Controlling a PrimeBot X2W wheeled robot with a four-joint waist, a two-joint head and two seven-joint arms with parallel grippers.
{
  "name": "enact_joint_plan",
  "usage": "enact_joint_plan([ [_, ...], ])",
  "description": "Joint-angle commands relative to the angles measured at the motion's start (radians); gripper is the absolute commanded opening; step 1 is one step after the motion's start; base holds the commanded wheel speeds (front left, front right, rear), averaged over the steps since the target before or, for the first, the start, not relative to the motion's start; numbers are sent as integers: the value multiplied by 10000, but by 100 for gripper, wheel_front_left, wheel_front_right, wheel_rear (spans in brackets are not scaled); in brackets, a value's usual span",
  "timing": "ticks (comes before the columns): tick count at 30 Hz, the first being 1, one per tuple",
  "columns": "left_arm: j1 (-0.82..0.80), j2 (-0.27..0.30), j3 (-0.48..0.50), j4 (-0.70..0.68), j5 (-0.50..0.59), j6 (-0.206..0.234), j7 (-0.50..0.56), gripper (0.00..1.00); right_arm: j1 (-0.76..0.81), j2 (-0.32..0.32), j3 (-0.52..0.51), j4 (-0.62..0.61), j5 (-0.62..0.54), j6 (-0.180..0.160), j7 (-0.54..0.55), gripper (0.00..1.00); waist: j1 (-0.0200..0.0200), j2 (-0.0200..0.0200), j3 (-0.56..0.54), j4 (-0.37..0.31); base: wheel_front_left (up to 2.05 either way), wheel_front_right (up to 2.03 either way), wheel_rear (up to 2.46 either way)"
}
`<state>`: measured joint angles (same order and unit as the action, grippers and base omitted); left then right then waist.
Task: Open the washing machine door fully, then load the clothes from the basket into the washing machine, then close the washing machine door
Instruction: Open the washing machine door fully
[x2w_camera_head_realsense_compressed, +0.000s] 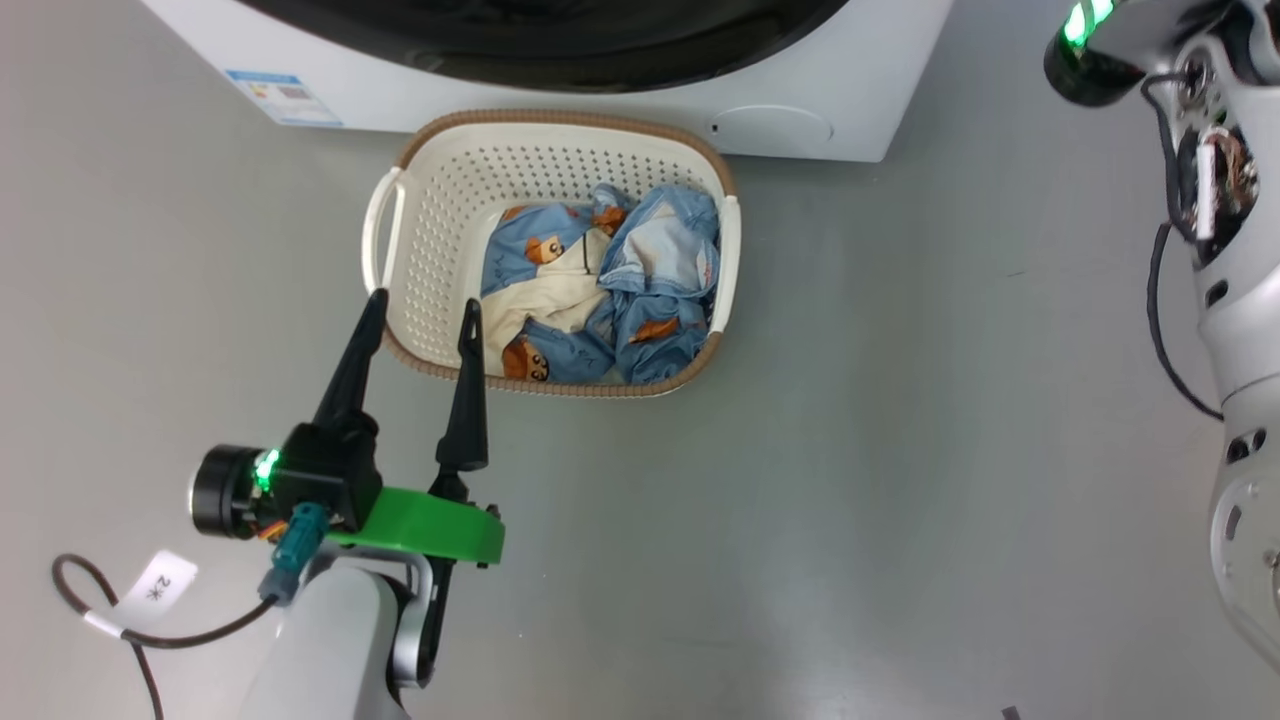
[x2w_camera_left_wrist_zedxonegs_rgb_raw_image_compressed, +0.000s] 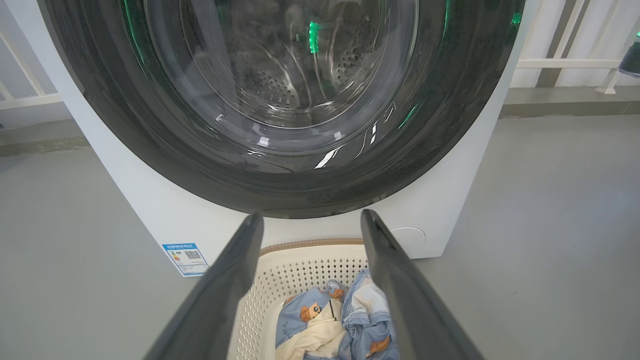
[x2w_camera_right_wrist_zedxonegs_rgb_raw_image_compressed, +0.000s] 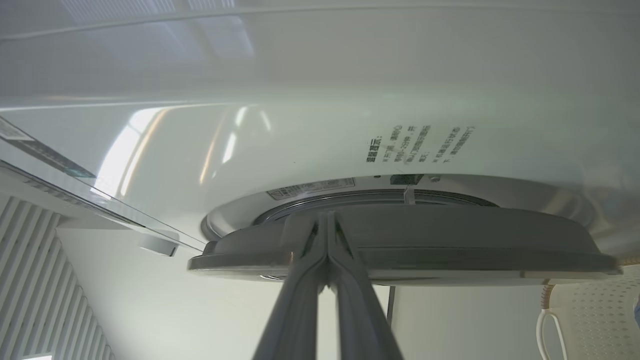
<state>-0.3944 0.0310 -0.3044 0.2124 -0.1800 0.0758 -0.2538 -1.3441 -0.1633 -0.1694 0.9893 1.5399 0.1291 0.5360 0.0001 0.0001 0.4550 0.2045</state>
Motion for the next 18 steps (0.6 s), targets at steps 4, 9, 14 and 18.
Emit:
enact_joint_plan([
  [4,-240,193,109,-275,-50,103,-80,100,-825,165,315,277,-286,16,138,0,0,-1,249,279,0,0,0],
  [9,-318,193,-104,-317,-90,153,-80,100,-1481,121,535,937,-568,16,130,0,0,-1,395,465,0,0,0],
  [14,-428,193,-319,-352,-160,215,-80,100,-2179,-6,608,1641,-772,16,-77,0,0,-1,562,656,0,0,0],
  [18,-474,193,-415,-368,-208,266,-80,100,-2533,-92,683,2083,-922,16,-180,0,0,-1,636,741,0,0,0],
])
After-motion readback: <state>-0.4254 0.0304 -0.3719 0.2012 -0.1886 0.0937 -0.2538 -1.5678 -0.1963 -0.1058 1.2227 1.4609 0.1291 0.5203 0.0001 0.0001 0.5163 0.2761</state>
